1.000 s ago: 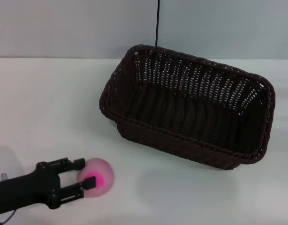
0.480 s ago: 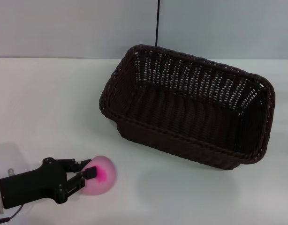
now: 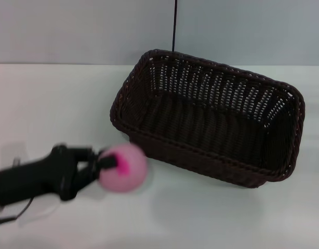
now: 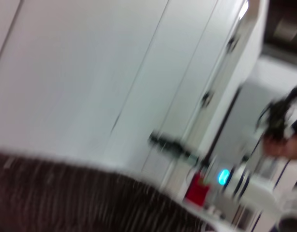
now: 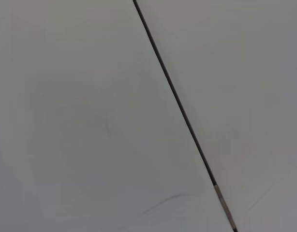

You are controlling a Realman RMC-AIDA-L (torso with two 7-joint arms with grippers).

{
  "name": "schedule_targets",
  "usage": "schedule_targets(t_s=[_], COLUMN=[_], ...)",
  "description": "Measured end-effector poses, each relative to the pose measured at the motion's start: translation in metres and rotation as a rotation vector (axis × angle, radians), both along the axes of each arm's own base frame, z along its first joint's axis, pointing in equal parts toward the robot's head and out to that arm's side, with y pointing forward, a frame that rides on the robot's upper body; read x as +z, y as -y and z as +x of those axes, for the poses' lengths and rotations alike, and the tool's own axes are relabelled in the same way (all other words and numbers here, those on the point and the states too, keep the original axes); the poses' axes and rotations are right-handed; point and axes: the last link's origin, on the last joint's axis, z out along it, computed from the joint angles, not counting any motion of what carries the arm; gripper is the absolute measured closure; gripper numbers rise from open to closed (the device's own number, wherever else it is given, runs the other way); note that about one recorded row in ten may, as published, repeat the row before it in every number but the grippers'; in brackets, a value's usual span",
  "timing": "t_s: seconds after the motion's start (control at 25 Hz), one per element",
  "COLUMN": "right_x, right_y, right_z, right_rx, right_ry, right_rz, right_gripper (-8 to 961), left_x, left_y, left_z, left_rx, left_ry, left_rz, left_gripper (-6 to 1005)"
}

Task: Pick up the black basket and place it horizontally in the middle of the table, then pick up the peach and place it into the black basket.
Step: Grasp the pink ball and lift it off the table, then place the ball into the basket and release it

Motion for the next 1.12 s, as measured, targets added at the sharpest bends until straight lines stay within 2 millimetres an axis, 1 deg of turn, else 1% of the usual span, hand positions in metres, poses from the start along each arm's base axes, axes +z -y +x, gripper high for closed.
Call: schedule_targets(t_s=[0.12, 0.2, 0.24, 0.28, 0.32, 0.36, 0.48, 0.6, 0.72, 0.88, 1.0, 1.12], right_x=[-0.004, -0.005, -0.007, -0.008, -0.010, -0.012, -0.017, -0.022, -0.025, -0.027, -0.028, -0.028], right_y=[0.002, 0.002, 0.002, 0.002, 0.001, 0.000, 0.000, 0.000, 0.001, 0.001, 0.001, 0.001], right_z=[0.000, 0.000, 0.000, -0.001, -0.002, -0.003, -0.004, -0.006, -0.006, -0.007, -0.007, -0.007], right_rx=[-0.008, -0.010, -0.010, -0.009, -0.005, -0.003, -0.002, -0.001, -0.001, -0.001, 0.000, -0.001], right_ry=[-0.002, -0.005, -0.009, -0.010, -0.010, -0.010, -0.008, -0.009, -0.016, -0.021, -0.021, -0.021], right_rz=[0.003, 0.004, 0.003, 0.001, -0.008, -0.014, -0.024, -0.034, -0.040, -0.046, -0.046, -0.047], right_gripper=[682, 682, 682, 682, 682, 682, 682, 682, 682, 682, 682, 682], left_x=[0.000, -0.006, -0.013, -0.013, -0.017, -0.023, -0.036, -0.050, -0.056, -0.054, -0.049, -0.049], left_y=[-0.016, -0.029, -0.042, -0.042, -0.048, -0.056, -0.076, -0.095, -0.109, -0.111, -0.110, -0.110], left_z=[0.019, 0.035, 0.050, 0.050, 0.056, 0.063, 0.073, 0.077, 0.074, 0.071, 0.066, 0.066], left_rx=[-0.025, -0.050, -0.072, -0.072, -0.078, -0.083, -0.062, 0.000, 0.091, 0.120, 0.143, 0.143], left_ry=[0.067, 0.111, 0.134, 0.134, 0.134, 0.128, 0.083, 0.018, -0.002, 0.013, 0.030, 0.030], left_rz=[0.017, 0.019, 0.016, 0.016, 0.016, 0.023, 0.048, 0.071, 0.125, 0.166, 0.191, 0.191], left_gripper=[879, 893, 902, 911, 920, 929, 943, 950, 921, 883, 808, 732])
